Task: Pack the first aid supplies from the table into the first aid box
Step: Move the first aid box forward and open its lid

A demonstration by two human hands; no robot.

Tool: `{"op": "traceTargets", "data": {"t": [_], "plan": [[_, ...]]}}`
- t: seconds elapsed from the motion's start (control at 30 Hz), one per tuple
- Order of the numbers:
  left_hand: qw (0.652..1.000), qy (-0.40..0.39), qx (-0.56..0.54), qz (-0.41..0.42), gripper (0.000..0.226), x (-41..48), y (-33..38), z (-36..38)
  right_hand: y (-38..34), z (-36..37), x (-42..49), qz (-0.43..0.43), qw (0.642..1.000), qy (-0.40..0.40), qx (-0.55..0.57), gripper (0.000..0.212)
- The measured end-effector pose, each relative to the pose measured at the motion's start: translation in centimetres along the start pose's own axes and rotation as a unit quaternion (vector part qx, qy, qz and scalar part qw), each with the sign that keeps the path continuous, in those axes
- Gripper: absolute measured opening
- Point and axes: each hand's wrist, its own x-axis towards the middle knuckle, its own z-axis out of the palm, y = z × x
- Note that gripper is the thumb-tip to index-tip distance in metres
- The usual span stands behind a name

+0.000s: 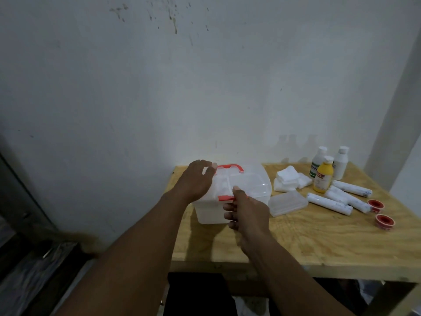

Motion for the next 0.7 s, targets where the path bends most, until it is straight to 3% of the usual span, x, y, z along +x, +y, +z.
{"op": "traceTargets", "data": {"t": [0.13,0.37,0.43,0.53,0.6,0.7], "plan": [[0.997,0.015,-0.076,-0.022,0.055,-0.6,-0.7,-1.7,-4.0,-0.7,0.0,-0.013,0.996,-0.057,-0.073,0.035],[0.986,-0.001,-0.166,-0.005,0.096,-0.7,-0.4,-4.9,-10.0,0.0,0.6,-0.001,0.989,-0.124,-0.077,0.034],[0.984,-0.002,-0.179,-0.006,0.088,-0.4,-0.6,-5.5,-11.2,0.3,1.3,0.0,0.989,-0.127,-0.074,0.034],[0.98,0.004,-0.2,0.014,0.054,0.1,-0.6,-6.1,-13.1,0.9,2.3,0.006,0.982,-0.161,-0.094,0.035],[0.977,0.013,-0.21,0.022,0.056,0.7,-0.8,-6.2,-14.3,1.0,3.1,-0.041,0.978,-0.155,-0.133,0.04],[0.978,0.025,-0.208,-0.004,0.078,1.9,-0.9,-6.6,-15.1,0.3,5.8,-0.251,0.939,0.013,-0.234,0.043]]}}
